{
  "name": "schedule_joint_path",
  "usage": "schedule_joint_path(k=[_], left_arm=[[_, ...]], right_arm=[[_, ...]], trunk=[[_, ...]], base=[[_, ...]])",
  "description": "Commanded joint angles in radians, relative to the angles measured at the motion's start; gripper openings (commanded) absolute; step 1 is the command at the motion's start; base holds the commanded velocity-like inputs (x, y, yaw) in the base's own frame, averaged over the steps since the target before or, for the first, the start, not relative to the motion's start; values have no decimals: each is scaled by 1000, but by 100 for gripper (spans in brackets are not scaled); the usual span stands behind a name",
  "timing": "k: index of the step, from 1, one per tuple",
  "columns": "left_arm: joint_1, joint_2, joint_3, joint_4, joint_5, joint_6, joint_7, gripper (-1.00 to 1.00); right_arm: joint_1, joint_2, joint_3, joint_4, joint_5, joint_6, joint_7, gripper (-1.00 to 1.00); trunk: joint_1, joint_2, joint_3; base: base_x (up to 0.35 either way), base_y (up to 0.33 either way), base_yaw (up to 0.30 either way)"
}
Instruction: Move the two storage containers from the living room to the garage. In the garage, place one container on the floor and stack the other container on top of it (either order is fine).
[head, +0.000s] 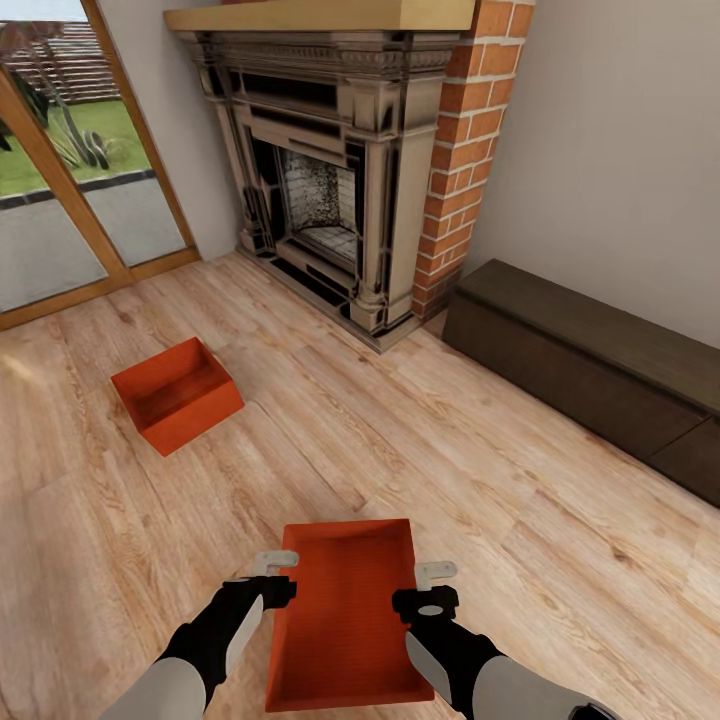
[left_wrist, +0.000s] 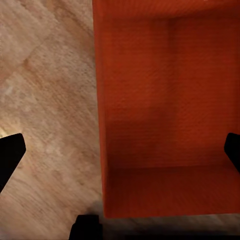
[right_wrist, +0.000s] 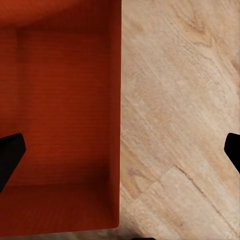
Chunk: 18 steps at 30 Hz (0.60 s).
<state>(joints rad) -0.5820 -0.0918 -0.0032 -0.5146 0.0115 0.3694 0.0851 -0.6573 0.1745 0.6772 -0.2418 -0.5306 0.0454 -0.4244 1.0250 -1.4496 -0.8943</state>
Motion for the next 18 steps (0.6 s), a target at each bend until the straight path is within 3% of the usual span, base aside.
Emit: schedule_joint_path(k=[1, 15, 18], left_arm=[[0, 0, 0, -2, 2, 6, 5, 100], [0, 0, -3, 8, 0, 8, 5, 100], [0, 0, -3, 5, -1, 8, 6, 100]], right_arm=[[-1, 0, 7, -1, -3, 5, -7, 100], [-1, 0, 7, -1, -3, 4, -5, 100], [-1, 0, 7, -1, -3, 4, -5, 100]], trunk=[[0, 0, -1], [54, -98, -45], [54, -98, -45]], base=[[0, 0, 0], [0, 0, 0], [0, 0, 0]])
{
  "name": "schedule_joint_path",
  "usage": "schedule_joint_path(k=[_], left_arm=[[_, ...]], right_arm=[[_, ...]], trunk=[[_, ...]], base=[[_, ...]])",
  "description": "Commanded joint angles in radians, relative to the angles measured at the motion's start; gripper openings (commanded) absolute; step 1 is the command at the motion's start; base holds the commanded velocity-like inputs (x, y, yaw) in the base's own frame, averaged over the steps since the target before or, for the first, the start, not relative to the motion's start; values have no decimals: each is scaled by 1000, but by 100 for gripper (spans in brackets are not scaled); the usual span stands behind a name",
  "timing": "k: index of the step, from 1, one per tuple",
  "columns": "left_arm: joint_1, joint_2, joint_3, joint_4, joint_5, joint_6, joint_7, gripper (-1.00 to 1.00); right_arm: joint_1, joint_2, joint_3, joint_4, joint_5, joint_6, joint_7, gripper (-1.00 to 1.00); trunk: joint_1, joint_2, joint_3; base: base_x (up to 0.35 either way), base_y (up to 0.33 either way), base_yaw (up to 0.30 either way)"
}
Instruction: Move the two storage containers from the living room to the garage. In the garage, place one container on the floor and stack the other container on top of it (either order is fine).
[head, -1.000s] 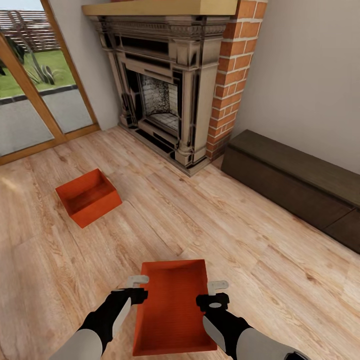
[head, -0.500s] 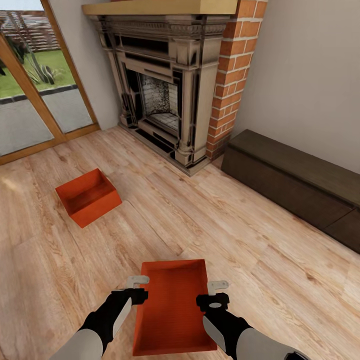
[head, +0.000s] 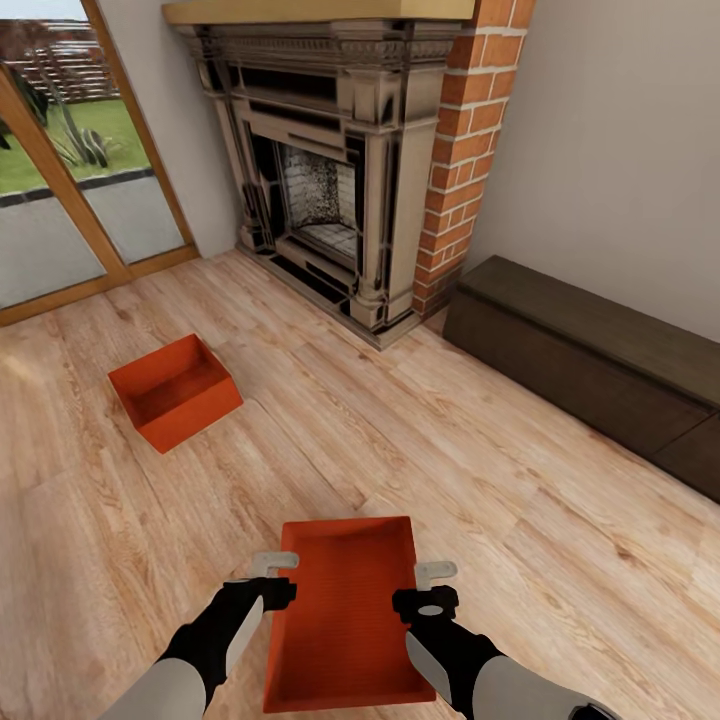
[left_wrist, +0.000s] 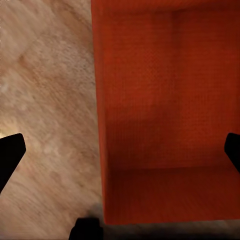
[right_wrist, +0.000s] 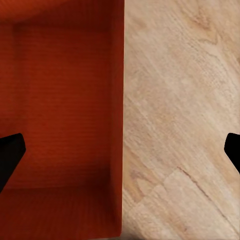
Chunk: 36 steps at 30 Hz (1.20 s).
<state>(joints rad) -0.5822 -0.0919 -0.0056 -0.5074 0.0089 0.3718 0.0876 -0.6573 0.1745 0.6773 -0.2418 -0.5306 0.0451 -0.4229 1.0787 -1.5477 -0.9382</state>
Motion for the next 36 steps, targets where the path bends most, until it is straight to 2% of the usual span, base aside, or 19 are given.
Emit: schedule_joint_path(k=[1, 9, 16, 29, 36], left_arm=[[0, 0, -1, -5, 1, 6, 3, 100], [0, 0, 1, -9, -1, 6, 3, 100], [0, -1, 1, -4, -2, 6, 4, 100], [1, -6, 3, 6, 4, -5, 24, 100], [0, -11, 3, 31, 4, -8, 26, 100]], right_arm=[[-1, 0, 7, -1, -3, 5, -7, 100], [-1, -2, 5, -1, -3, 5, -7, 100], [-1, -3, 5, -1, -3, 6, -6, 100], [-1, -4, 4, -1, -6, 7, -5, 100], [-1, -5, 4, -1, -7, 13, 3, 100]], trunk=[[0, 0, -1], [0, 0, -1], [27, -49, -23], [27, -49, -23], [54, -98, -45]], base=[[0, 0, 0], [0, 0, 0], [0, 0, 0], [0, 0, 0], [0, 0, 0]])
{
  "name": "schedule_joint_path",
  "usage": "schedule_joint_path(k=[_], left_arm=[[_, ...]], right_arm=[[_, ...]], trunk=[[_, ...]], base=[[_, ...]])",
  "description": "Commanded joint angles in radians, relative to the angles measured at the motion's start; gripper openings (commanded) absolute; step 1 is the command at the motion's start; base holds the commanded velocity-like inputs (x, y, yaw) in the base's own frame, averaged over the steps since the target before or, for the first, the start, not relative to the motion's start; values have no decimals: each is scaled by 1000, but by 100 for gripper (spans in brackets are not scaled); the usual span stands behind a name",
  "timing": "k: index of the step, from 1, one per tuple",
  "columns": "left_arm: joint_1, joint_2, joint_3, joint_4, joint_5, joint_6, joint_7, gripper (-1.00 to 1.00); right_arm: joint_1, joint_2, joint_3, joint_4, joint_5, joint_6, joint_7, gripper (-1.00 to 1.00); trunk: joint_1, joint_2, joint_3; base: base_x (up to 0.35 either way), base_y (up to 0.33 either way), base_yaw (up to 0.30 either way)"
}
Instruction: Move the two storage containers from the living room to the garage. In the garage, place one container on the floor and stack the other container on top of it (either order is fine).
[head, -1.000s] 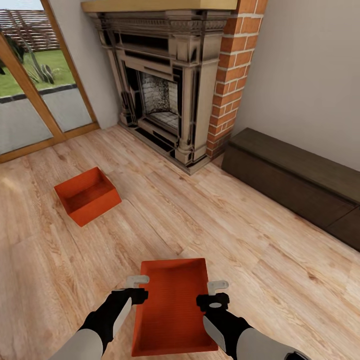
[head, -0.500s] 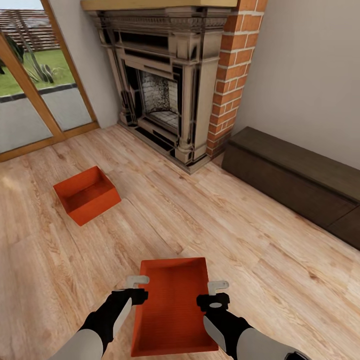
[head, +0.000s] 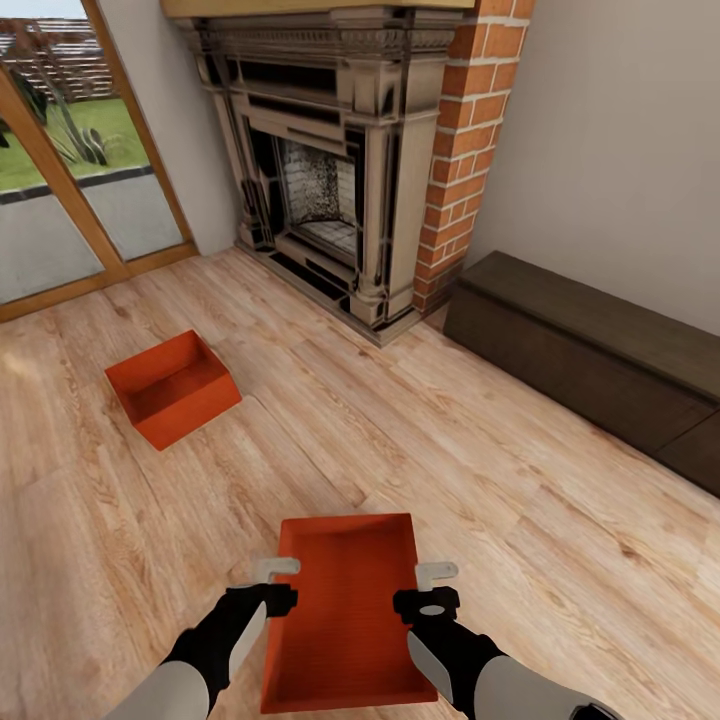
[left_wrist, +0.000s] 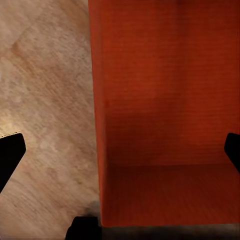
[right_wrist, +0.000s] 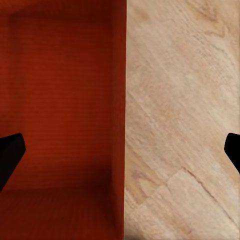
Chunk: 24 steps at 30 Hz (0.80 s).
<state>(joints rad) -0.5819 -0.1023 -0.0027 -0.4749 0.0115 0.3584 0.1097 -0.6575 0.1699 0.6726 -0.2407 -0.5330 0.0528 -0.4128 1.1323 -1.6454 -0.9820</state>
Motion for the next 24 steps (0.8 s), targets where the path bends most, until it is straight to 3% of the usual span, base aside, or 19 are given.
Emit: schedule_joint_path(k=[1, 24], left_arm=[[0, 0, 0, 2, 1, 5, 4, 100], [-1, 10, 6, 9, 5, 5, 4, 100]], right_arm=[[-1, -1, 9, -2, -5, 6, -6, 100], [-1, -4, 7, -2, -11, 5, -4, 100]], trunk=[[4, -8, -4], [8, -15, -7]], base=[[0, 0, 0], [0, 0, 0]])
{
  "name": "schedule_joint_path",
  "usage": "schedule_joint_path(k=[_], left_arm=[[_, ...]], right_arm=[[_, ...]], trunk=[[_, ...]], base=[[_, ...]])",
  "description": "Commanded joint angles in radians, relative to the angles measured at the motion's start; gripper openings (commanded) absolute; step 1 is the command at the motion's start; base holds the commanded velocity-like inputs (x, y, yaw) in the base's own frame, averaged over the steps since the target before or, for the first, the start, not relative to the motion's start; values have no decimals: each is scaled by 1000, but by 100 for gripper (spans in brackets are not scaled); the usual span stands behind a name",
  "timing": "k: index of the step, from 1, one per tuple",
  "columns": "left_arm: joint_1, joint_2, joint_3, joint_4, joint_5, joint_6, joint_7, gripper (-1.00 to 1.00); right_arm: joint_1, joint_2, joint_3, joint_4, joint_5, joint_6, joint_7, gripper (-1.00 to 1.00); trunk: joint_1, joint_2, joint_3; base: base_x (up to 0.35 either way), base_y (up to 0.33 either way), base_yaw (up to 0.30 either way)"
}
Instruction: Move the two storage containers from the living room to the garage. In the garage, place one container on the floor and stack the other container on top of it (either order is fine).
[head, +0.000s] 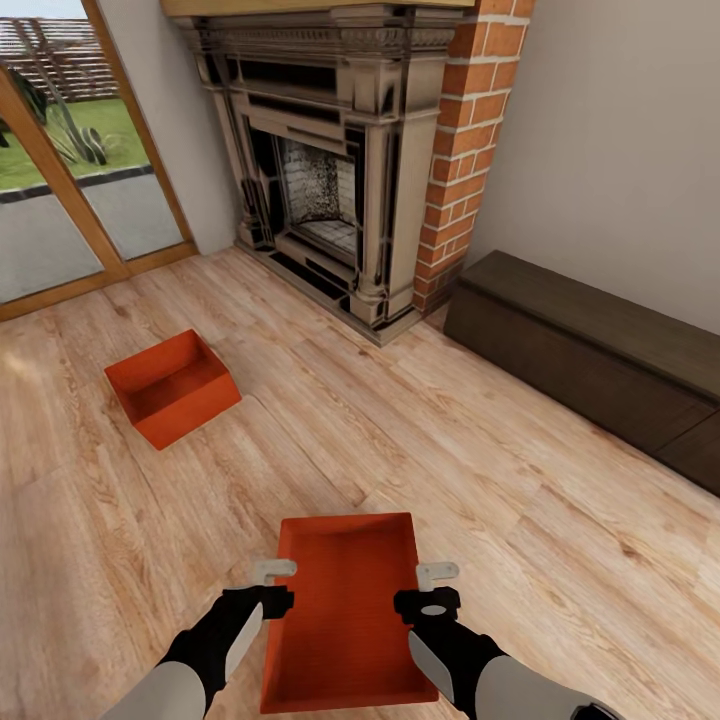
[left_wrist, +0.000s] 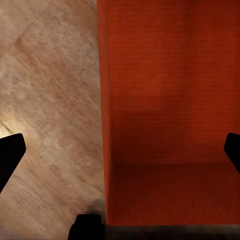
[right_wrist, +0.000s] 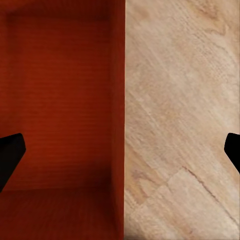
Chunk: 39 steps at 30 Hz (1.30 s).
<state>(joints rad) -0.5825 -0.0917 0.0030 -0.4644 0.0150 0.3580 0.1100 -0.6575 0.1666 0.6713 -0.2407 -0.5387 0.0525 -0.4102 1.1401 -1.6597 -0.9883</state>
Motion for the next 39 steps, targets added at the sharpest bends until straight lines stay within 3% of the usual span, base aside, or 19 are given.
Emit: schedule_joint_path(k=[1, 7, 32, 39], left_arm=[[0, 0, 0, -2, 2, 6, 4, 100], [0, 1, 0, 2, 3, 6, 4, 100], [0, 1, 2, 12, 5, 6, 4, 100], [0, 4, 2, 12, 5, 6, 5, 100]], right_arm=[[-1, -1, 8, -2, -5, 6, -5, 100], [-1, -1, 7, -2, -4, 9, 4, 100], [-1, -2, 8, -2, -3, 9, 5, 100], [-1, -2, 8, -2, -3, 8, 5, 100]], trunk=[[0, 0, -1], [0, 0, -1], [96, -175, -79], [96, -175, -79]], base=[[0, 0, 0], [0, 0, 0], [0, 0, 0], [0, 0, 0]])
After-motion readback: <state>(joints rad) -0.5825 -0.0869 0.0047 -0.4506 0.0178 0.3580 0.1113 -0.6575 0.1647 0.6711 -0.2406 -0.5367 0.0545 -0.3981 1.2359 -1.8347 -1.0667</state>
